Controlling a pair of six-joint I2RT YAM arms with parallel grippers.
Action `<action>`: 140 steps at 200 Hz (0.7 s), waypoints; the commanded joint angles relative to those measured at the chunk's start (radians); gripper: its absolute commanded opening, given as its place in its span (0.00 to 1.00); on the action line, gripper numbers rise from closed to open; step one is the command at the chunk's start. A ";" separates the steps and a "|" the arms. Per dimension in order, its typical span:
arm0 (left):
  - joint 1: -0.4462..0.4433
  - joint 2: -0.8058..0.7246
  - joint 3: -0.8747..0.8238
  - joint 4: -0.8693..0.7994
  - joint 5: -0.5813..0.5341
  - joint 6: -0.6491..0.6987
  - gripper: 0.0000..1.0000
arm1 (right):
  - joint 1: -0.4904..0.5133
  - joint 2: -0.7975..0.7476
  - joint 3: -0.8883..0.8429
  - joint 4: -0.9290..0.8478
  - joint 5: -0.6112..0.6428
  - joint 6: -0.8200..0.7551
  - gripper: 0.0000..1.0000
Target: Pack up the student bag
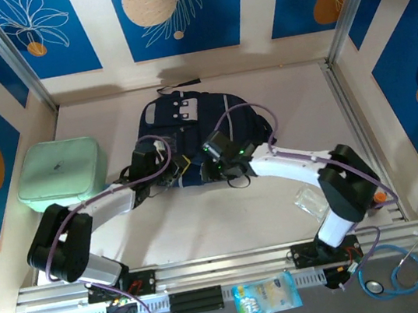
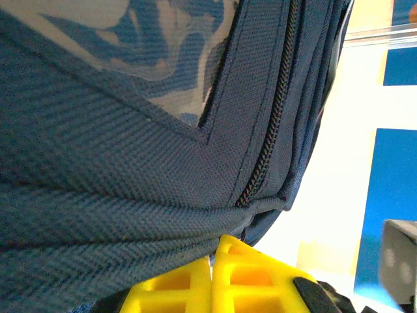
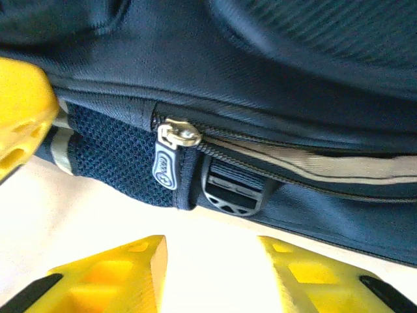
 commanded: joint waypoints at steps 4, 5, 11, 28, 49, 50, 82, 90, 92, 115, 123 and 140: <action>-0.015 -0.007 0.011 0.042 0.001 -0.001 0.00 | 0.026 0.048 0.068 0.033 0.103 0.054 0.38; -0.015 -0.008 0.011 0.042 0.001 -0.001 0.00 | 0.026 0.048 0.069 0.033 0.106 0.056 0.38; -0.015 -0.009 0.009 0.042 0.002 -0.002 0.00 | 0.028 0.056 0.072 0.036 0.123 0.066 0.39; -0.015 -0.013 0.008 0.041 -0.001 -0.003 0.00 | 0.025 0.075 0.086 0.039 0.140 0.083 0.40; -0.015 -0.015 0.008 0.039 -0.001 -0.001 0.00 | 0.028 0.104 0.113 0.045 0.116 0.069 0.40; -0.015 -0.015 0.008 0.039 -0.001 -0.001 0.00 | 0.029 0.105 0.115 0.046 0.115 0.068 0.40; -0.015 -0.015 0.010 0.039 0.002 -0.001 0.00 | 0.035 0.128 0.138 0.034 0.123 0.069 0.45; -0.015 -0.015 0.010 0.039 0.000 -0.001 0.00 | 0.033 0.139 0.148 0.014 0.137 0.081 0.41; -0.015 -0.015 0.010 0.039 0.000 -0.001 0.00 | 0.033 0.141 0.151 0.009 0.141 0.084 0.40; -0.014 -0.015 0.011 0.039 0.001 -0.001 0.00 | 0.026 0.161 0.176 -0.052 0.191 0.116 0.29; -0.013 -0.016 0.011 0.039 0.000 -0.001 0.00 | 0.026 0.162 0.174 -0.063 0.205 0.121 0.26; -0.010 -0.019 0.010 0.030 -0.005 0.004 0.00 | 0.026 0.151 0.165 -0.085 0.226 0.126 0.23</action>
